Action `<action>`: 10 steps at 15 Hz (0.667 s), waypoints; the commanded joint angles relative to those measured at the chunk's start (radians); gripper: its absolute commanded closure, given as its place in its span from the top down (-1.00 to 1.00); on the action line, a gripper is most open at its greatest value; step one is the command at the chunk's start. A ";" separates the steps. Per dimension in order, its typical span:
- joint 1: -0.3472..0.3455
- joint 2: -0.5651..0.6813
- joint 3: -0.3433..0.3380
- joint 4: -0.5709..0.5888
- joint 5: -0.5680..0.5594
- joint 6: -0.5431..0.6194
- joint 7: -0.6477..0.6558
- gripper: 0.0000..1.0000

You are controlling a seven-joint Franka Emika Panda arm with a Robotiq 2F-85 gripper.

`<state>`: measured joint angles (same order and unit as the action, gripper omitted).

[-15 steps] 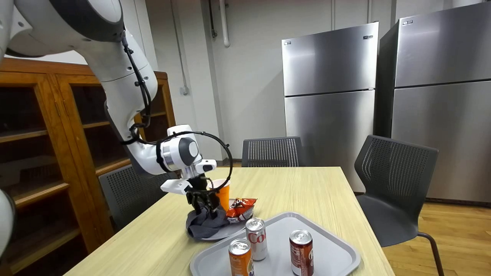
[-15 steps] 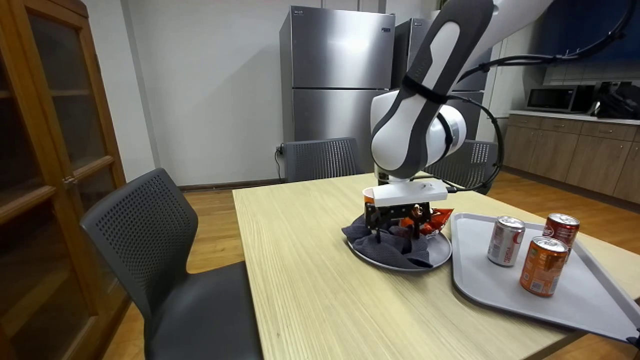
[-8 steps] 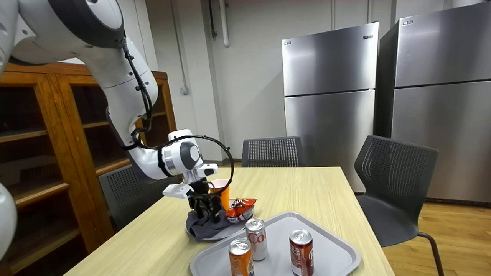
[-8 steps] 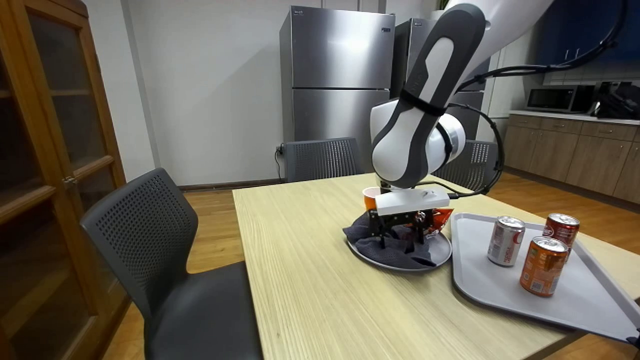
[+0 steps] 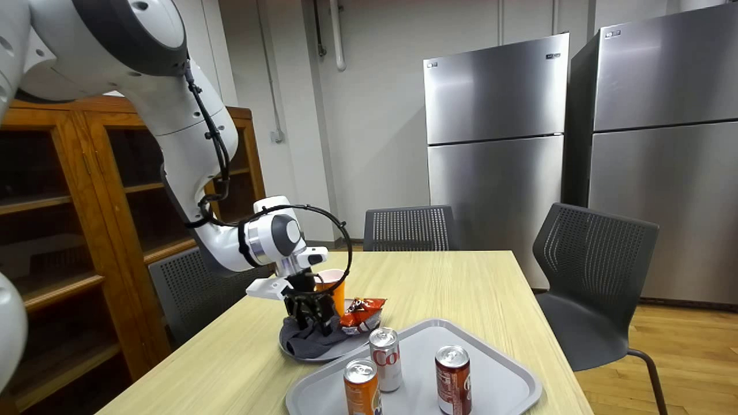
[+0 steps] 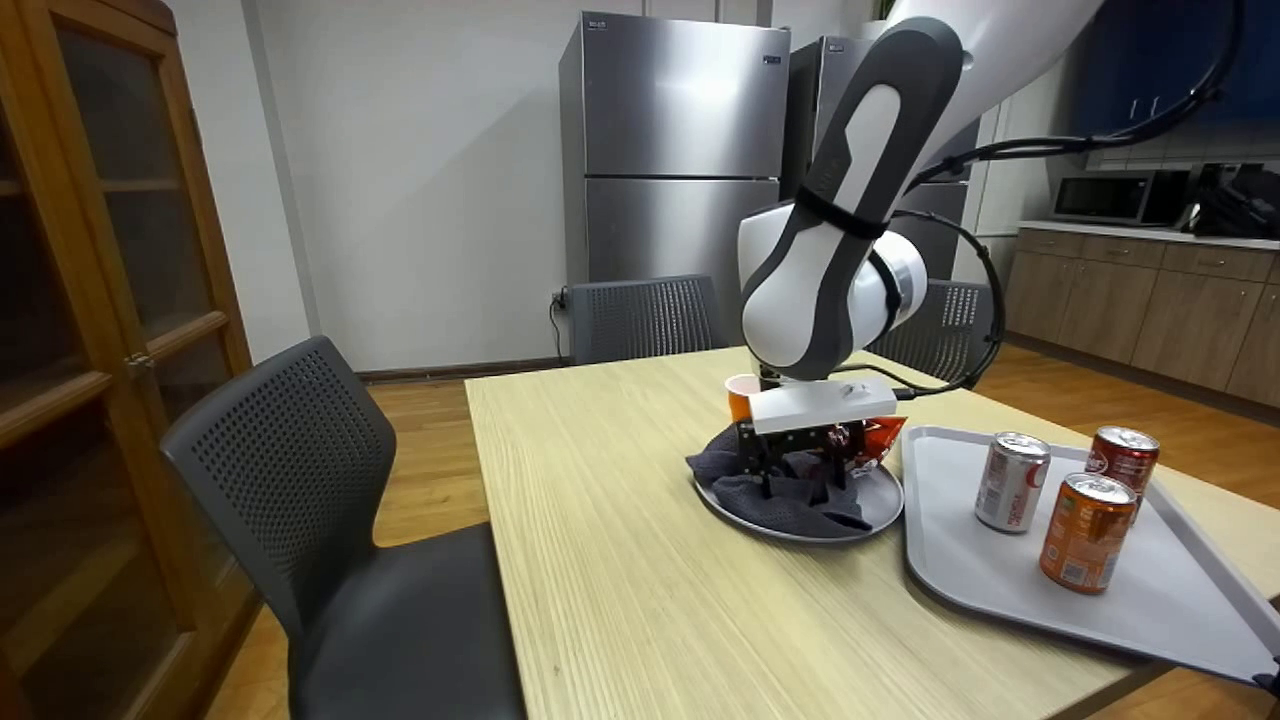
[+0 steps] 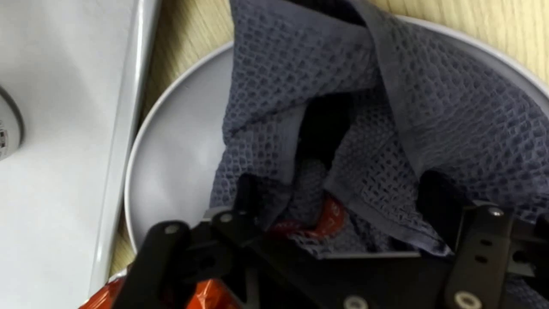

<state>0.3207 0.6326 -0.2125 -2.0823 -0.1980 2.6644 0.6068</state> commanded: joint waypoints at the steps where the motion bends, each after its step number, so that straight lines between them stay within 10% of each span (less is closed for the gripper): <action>1: 0.020 0.014 -0.018 0.016 -0.012 -0.001 0.023 0.31; 10: 0.019 0.006 -0.005 0.011 -0.003 -0.008 0.011 -0.98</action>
<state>0.3302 0.6325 -0.2125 -2.0763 -0.1980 2.6644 0.6069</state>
